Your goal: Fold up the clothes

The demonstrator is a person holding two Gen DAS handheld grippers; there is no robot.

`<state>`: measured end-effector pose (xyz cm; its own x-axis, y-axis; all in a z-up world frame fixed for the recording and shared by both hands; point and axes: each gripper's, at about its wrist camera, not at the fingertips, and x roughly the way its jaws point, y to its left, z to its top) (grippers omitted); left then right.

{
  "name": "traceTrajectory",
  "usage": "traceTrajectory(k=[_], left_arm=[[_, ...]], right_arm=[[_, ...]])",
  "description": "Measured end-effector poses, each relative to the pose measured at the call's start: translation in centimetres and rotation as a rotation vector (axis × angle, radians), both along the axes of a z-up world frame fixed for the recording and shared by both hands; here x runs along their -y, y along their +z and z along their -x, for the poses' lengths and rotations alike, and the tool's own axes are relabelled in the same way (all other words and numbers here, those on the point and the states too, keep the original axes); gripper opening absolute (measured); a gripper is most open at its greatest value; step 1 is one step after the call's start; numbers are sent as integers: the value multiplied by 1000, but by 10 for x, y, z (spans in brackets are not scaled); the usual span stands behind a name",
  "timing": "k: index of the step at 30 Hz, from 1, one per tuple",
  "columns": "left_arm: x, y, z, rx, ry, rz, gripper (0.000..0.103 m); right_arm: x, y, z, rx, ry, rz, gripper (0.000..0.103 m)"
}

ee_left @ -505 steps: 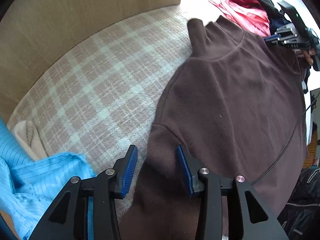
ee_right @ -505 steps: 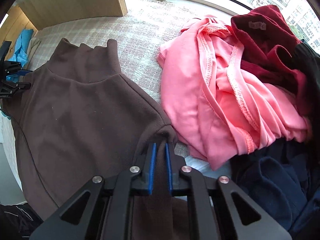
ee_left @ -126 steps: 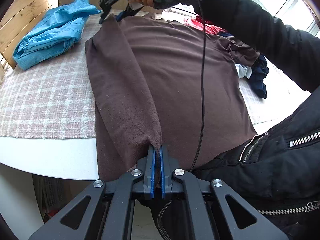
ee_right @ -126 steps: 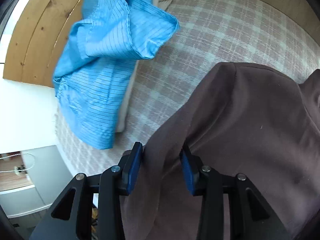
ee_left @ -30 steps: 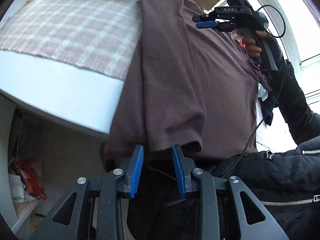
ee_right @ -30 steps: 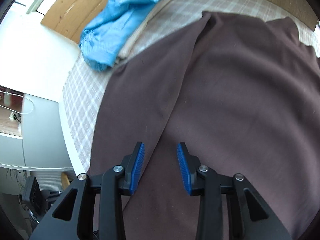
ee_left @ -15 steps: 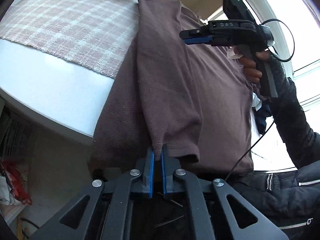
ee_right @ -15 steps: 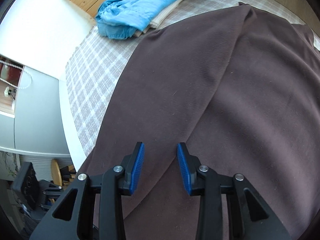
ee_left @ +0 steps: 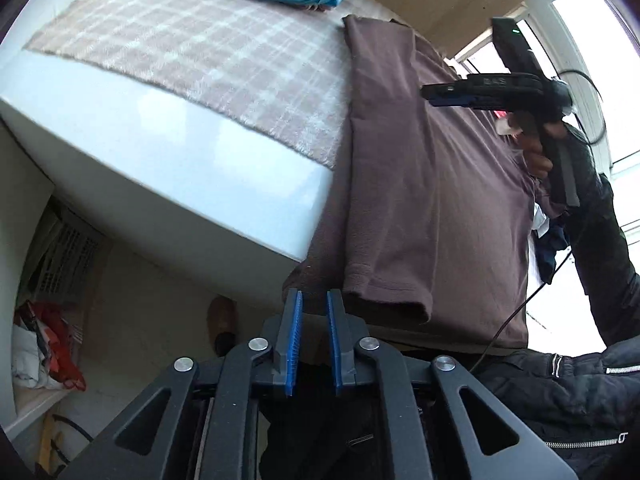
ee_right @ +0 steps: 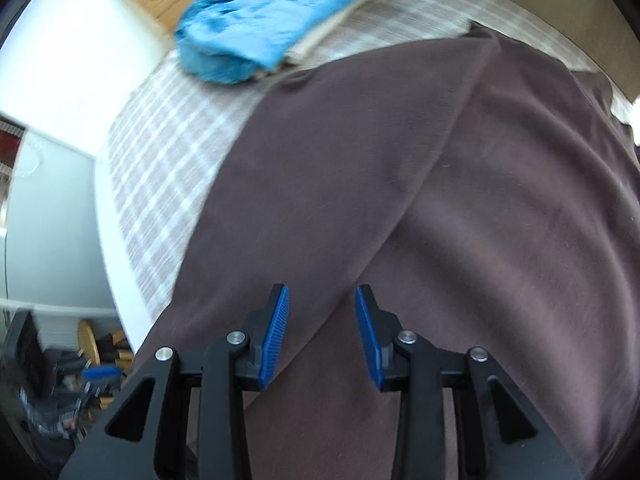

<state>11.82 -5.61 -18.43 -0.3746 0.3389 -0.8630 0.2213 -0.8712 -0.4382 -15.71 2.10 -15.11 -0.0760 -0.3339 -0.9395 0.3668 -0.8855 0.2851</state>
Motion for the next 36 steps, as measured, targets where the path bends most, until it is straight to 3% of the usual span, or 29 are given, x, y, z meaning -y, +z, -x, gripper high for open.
traceTrajectory(k=[1,2,4,7,10,13,14,15,16,18,23,25,28,30,33,36], left_arm=[[-7,5,1,-17,-18,-28,14],[-15,10,1,-34,-35,-60,24],[-33,10,4,-40,-69,-100,33],[-64,-5,12,0,-114,-101,33],[-70,-23,25,31,-71,-142,33],[-72,-22,28,6,-49,-112,30],[-73,-22,29,-3,-41,-102,20],[-77,-24,30,-6,-51,-60,8],[-79,-24,29,-3,-72,-29,2],[-78,-20,25,-13,-94,-23,2],[-70,20,-1,-54,-100,122,2],[-64,21,-10,-75,-84,58,3],[-66,-17,-10,35,-97,27,8],[-70,-33,-13,108,-126,53,8],[-62,-10,-21,53,-112,51,8],[-56,25,-11,-63,-106,135,9]], right_arm=[[-2,-5,5,9,-18,13,34],[-4,-9,9,16,-32,26,34],[-8,-12,14,21,-52,60,34],[-6,-14,17,24,-51,64,34],[-12,-14,12,16,-36,49,34],[-9,-15,8,-8,-24,36,34],[-7,-14,5,-18,-16,33,34],[-3,-12,-2,-25,-9,38,27],[1,-10,-8,-33,-1,42,8],[8,-6,-21,-48,13,52,4],[15,8,-49,-77,49,89,3],[19,5,-54,-77,72,43,4],[40,-10,-50,-59,110,-67,6],[47,-15,-53,-38,133,-91,12],[43,2,-64,-89,141,-81,17],[40,25,-63,-174,102,-8,17]])
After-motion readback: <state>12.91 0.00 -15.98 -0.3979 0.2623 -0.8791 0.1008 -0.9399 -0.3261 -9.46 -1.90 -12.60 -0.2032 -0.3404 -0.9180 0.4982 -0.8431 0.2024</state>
